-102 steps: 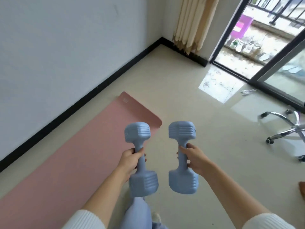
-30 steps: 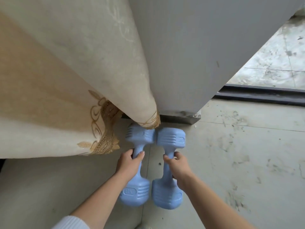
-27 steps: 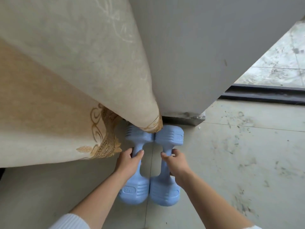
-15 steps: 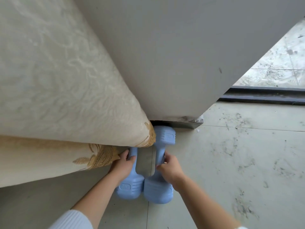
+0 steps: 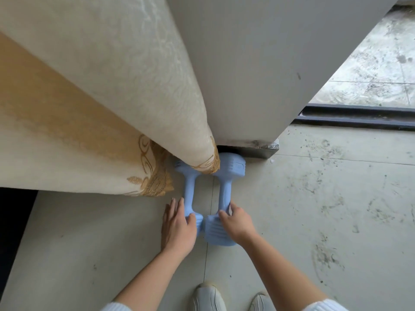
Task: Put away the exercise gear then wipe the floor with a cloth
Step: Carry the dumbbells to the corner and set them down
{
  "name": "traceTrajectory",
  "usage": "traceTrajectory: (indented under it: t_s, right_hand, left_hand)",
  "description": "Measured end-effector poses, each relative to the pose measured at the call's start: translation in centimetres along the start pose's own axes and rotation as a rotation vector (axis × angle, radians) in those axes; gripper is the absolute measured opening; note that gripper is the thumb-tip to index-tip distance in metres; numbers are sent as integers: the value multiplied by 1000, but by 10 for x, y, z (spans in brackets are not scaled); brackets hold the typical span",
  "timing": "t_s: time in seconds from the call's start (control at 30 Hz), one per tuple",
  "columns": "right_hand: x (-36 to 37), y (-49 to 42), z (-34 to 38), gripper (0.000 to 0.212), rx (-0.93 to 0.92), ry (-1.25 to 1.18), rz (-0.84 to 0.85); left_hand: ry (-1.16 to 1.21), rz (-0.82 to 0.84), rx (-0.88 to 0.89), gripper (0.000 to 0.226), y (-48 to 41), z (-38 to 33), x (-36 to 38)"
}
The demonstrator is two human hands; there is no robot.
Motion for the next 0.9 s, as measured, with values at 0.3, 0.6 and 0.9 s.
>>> traceTrajectory:
  t_s: [0.3,0.6,0.9]
  right_hand:
    - [-7,2,-23,30,123,-36,-20]
    - [9,-36,-11,22,40,-235,-26]
    - [13,-35,-3,42,26,69,42]
  left_hand:
    - [-37,76,-65,59,9,8,-1]
    - [59,218,-32,74,-19,13,3]
    - [42,208,-21,73,-17,11,-2]
Point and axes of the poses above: each hand's wrist, its own y-axis away from the middle knuckle, its own x-axis out of the palm, z = x × y, the point moved 10 cm from there along -y, towards the middle knuckle, and after that the axes turned 9 degrees about y, right-handed, at the moved point
